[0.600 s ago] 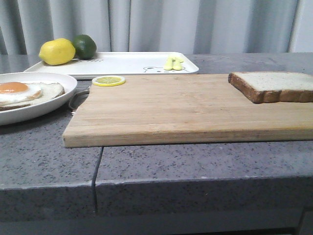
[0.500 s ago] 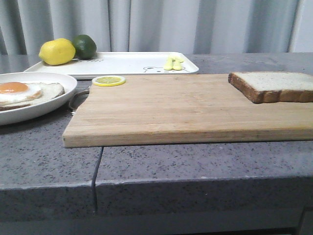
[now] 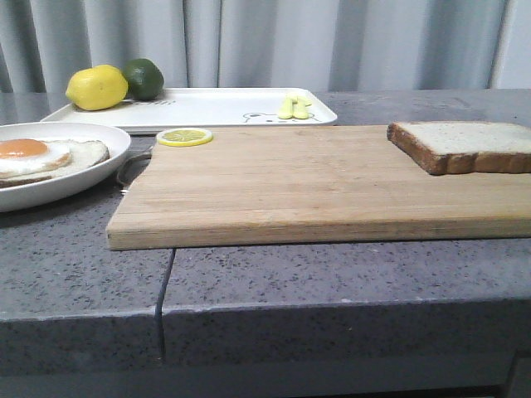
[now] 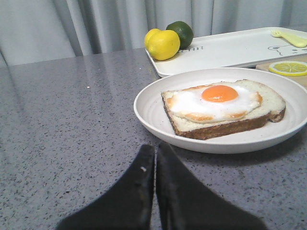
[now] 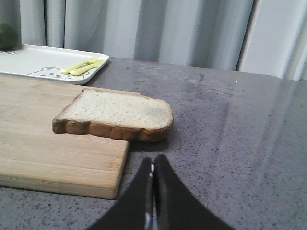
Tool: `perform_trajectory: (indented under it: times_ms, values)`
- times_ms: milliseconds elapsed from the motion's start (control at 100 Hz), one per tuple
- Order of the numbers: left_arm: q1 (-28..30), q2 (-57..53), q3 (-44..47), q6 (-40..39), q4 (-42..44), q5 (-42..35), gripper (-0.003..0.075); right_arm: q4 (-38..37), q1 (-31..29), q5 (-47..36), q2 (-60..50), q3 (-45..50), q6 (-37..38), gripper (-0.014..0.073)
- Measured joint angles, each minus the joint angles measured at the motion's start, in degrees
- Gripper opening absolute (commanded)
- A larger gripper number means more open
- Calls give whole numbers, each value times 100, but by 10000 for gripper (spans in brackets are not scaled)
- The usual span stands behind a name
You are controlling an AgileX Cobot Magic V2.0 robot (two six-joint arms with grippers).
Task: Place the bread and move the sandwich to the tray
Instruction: 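Move the right gripper toward the bread slice on the cutting board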
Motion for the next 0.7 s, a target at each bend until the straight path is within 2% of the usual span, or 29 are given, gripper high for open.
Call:
perform_trajectory:
  times_ms: [180, 360, 580, 700]
  values:
    - [0, 0, 0, 0, -68, -235, -20, 0, 0, -224, 0, 0, 0, -70]
    - [0, 0, -12, 0, -777, -273, -20, 421, 0, -390, 0, 0, 0, -70]
    - [-205, 59, -411, 0, -1269, -261, -19, 1019, 0, 904, 0, -783, 21, -70]
    - [-601, 501, -1025, 0, -1405, 197, -20, 1107, 0, 1700, 142, -1436, 21, -70]
